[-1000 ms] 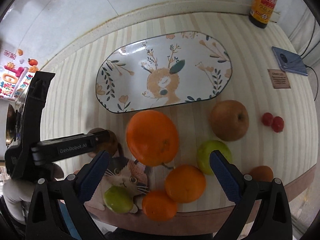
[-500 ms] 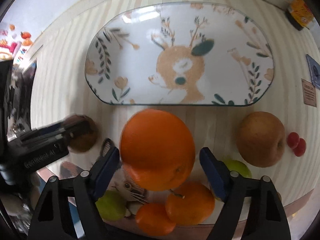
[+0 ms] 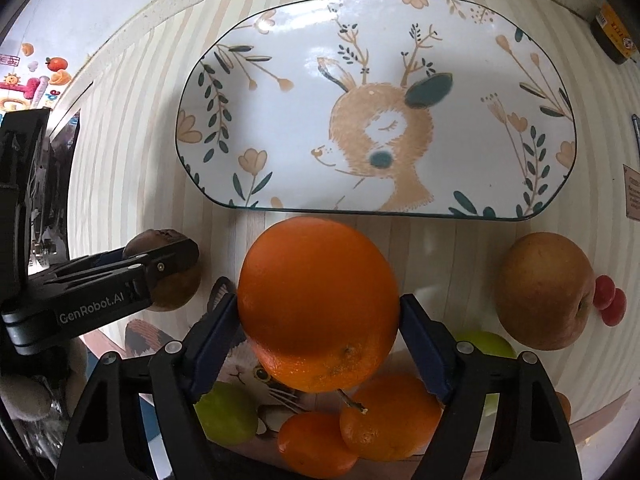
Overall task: Organize fruits
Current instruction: 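Carry the apple with the left gripper onto the plate while the right places the orange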
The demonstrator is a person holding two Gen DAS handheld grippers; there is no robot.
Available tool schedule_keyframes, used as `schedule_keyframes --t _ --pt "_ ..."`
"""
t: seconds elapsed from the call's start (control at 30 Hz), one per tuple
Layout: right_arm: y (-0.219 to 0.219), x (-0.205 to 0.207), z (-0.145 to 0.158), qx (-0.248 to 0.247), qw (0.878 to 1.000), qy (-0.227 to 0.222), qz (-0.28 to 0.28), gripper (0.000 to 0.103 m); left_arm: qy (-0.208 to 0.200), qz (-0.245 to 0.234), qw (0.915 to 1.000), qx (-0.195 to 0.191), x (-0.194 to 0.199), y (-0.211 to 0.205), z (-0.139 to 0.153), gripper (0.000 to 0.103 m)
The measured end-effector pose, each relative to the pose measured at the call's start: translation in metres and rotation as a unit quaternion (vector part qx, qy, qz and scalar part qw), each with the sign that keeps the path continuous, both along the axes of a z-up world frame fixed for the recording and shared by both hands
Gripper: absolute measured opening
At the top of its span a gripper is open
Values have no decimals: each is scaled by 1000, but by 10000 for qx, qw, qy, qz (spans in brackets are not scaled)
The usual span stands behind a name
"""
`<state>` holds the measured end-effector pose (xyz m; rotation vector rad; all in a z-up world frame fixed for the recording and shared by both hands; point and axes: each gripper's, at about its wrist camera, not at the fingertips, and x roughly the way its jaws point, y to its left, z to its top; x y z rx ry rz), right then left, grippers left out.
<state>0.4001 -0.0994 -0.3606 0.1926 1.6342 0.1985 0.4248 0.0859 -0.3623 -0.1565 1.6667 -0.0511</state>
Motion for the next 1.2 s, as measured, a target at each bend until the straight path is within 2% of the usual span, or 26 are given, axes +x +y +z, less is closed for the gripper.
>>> schedule_keyframes --t 0.27,0.37,0.5,0.63,0.77,0.87,1.03,1.2 --pt "-6 -10 7 292 9993 19 -243 80 -223 47 9997 -37 0 -4 18 60" --pt "-18 -7 22 483 9979 -99 -419 80 -318 147 9991 -258 9 -5 35 60" --pt "-42 9 51 619 9948 -435 -679 80 -573 148 9968 -539 31 -19 65 60" --pt "-72 46 66 375 9910 -770 -1026 80 -797 28 9953 -555 67 -49 81 60" --pt "-93 81 53 33 9897 -788 -1197 80 -632 -95 9967 -506 109 -78 58 60" --pt "-103 100 42 -179 9896 -724 -1230 80 -480 -169 9979 -406 121 -88 48 60" --pt "-114 112 32 -251 9898 -617 -1258 80 -63 -134 9985 -531 138 -96 23 60" --pt "-117 120 19 -199 9915 -422 -1213 81 80 -222 9986 -477 145 -109 13 61"
